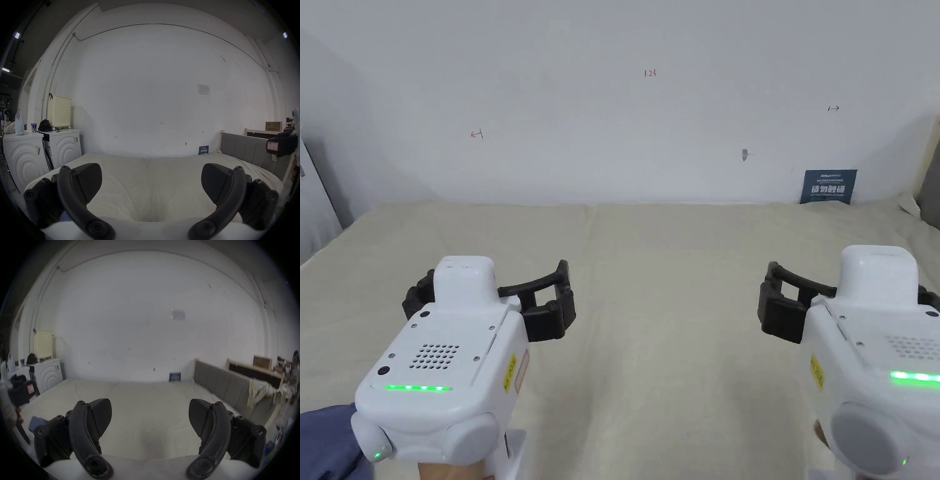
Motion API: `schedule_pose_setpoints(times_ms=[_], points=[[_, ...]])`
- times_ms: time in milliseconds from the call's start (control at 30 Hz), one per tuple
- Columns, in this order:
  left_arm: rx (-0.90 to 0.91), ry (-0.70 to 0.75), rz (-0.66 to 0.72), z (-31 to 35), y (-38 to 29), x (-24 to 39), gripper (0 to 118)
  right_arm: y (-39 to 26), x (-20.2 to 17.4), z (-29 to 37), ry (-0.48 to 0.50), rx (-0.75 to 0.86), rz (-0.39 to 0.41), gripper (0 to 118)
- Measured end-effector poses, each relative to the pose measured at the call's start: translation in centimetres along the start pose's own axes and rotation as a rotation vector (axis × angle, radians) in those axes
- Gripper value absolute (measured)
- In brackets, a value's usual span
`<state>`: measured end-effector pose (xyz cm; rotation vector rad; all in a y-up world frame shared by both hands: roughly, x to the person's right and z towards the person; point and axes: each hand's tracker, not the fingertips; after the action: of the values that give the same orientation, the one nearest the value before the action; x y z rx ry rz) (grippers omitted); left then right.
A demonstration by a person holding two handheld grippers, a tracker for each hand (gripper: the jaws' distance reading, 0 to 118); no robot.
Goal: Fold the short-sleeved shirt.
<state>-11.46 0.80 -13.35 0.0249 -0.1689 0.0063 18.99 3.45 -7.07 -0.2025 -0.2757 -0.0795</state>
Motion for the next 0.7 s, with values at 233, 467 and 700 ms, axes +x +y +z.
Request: schedule_pose_setpoints(times_ms=[233, 467, 700], points=[[0.000, 0.002, 0.004, 0.1, 0.0, -0.3, 118, 2.4, 0.2, -1.0, -0.008, -0.418, -0.159, 100], [-0.005, 0.002, 0.016, 0.1, 0.0, -0.5, 118, 2.4, -0.2, -1.4, -0.011, -0.454, -0.115, 100], [-0.006, 0.007, 0.013, 0.3, 0.0, -0.6, 118, 2.3, 0.2, -1.4, -0.030, -0.426, -0.133, 100]])
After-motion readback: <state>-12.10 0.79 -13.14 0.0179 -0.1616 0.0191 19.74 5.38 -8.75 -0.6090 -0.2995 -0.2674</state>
